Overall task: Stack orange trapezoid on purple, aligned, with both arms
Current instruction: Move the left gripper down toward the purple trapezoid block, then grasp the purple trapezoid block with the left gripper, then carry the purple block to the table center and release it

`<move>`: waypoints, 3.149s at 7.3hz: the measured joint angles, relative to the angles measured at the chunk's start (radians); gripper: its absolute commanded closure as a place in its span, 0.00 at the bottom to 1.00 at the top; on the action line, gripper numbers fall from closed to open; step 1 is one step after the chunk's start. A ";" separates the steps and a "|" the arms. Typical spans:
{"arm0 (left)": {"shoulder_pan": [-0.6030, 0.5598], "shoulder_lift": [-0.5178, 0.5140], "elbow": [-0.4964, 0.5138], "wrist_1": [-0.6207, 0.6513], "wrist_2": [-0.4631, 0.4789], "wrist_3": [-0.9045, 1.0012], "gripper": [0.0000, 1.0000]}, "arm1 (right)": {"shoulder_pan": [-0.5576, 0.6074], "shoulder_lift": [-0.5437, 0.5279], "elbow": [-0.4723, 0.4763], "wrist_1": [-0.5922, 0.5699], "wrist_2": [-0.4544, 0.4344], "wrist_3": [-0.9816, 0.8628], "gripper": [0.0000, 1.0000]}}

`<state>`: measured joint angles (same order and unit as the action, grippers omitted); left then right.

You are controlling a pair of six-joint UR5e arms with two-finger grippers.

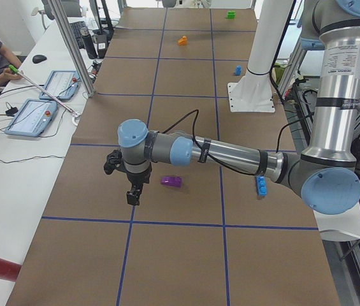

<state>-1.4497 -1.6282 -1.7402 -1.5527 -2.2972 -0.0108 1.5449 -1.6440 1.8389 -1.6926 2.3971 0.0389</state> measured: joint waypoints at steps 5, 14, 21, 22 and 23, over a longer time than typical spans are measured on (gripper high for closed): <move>0.378 0.205 -0.058 -0.495 0.085 -0.637 0.00 | -0.005 0.054 -0.034 0.001 0.034 0.044 0.00; 0.580 0.168 0.043 -0.559 0.220 -0.762 1.00 | -0.006 0.061 -0.042 -0.002 0.039 0.045 0.00; 0.693 -0.214 -0.217 -0.160 0.240 -0.747 1.00 | -0.006 0.061 -0.047 -0.002 0.039 0.045 0.00; 0.756 -0.357 -0.198 -0.058 0.303 -0.706 1.00 | -0.006 0.061 -0.047 -0.002 0.039 0.045 0.00; 0.803 -0.505 -0.143 0.027 0.345 -0.650 1.00 | -0.006 0.063 -0.049 -0.001 0.039 0.045 0.00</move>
<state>-0.6465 -2.1336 -1.8832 -1.5259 -1.9519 -0.6605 1.5386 -1.5814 1.7902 -1.6937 2.4360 0.0844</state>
